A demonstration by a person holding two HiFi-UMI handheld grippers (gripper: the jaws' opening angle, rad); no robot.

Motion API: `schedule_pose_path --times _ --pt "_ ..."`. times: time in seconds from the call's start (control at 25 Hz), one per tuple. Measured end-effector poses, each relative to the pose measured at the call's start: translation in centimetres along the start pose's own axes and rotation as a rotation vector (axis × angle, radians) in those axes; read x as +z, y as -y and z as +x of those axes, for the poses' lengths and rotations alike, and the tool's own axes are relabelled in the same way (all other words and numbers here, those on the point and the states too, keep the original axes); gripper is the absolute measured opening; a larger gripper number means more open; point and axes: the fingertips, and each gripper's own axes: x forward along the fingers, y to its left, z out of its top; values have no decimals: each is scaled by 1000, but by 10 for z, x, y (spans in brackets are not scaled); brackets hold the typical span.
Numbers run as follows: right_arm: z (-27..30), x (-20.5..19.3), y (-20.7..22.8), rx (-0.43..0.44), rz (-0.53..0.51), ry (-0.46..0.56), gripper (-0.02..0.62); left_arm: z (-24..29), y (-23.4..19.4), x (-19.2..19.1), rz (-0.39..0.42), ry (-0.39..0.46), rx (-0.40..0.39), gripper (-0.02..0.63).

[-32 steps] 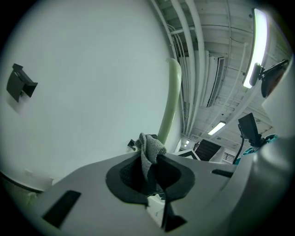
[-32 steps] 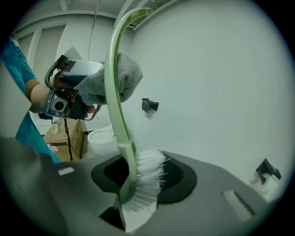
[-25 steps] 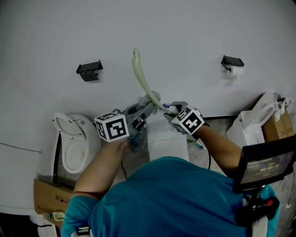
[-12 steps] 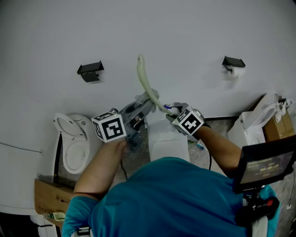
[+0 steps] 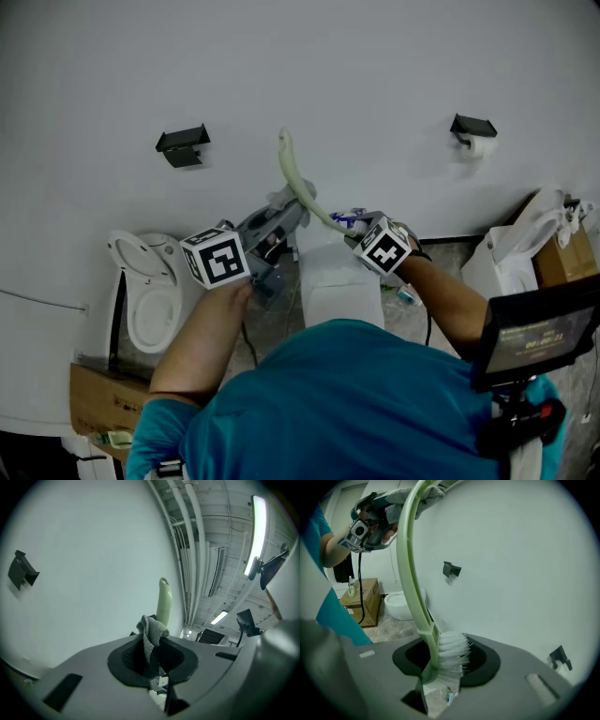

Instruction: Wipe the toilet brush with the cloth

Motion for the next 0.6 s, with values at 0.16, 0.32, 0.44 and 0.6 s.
schedule_pose_path --times 0.16,0.32,0.44,0.6 --pt "3 -11 0 -2 -5 -31 161 -3 -1 3 1 9 3 38" --pt "6 -20 1 -6 -14 -58 161 -6 -2 9 15 13 12 38" --pt "8 -28 1 -11 -25 -79 161 -8 -3 13 15 27 14 38" --pt "13 -38 0 -10 -45 -105 161 -12 -4 22 24 40 25 38"
